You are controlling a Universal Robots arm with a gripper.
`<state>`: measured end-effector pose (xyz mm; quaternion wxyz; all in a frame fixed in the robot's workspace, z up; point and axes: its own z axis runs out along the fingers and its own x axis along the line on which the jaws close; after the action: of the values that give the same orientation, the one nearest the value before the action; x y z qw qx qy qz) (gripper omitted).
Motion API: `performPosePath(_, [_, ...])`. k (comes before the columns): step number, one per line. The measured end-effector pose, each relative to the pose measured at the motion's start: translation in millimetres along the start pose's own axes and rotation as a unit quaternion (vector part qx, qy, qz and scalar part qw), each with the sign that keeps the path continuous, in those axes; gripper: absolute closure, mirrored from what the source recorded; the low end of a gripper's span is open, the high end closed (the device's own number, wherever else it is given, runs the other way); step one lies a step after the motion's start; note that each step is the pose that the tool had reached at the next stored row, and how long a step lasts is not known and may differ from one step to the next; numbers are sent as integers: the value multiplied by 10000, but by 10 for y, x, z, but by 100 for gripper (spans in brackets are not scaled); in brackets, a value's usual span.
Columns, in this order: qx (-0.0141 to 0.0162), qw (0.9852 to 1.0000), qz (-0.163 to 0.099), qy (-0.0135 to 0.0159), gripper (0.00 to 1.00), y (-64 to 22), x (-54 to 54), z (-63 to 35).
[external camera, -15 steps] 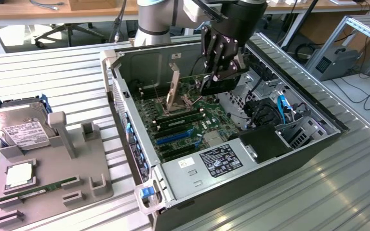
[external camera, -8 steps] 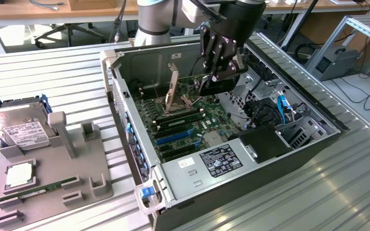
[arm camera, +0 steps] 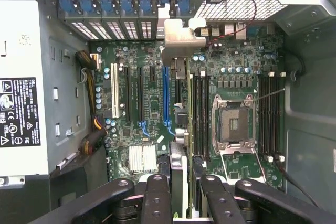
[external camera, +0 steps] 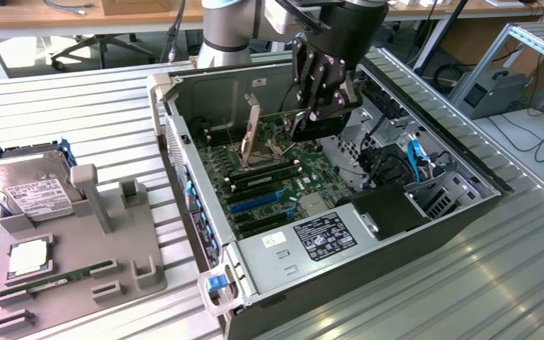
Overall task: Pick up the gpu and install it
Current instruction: 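Insert the gpu into the slot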
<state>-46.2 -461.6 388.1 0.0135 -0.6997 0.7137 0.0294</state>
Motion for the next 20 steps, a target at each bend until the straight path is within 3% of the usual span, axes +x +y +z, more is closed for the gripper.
performPosePath(20, [0, 10000, 0, 0, 73, 48, 1, 8])
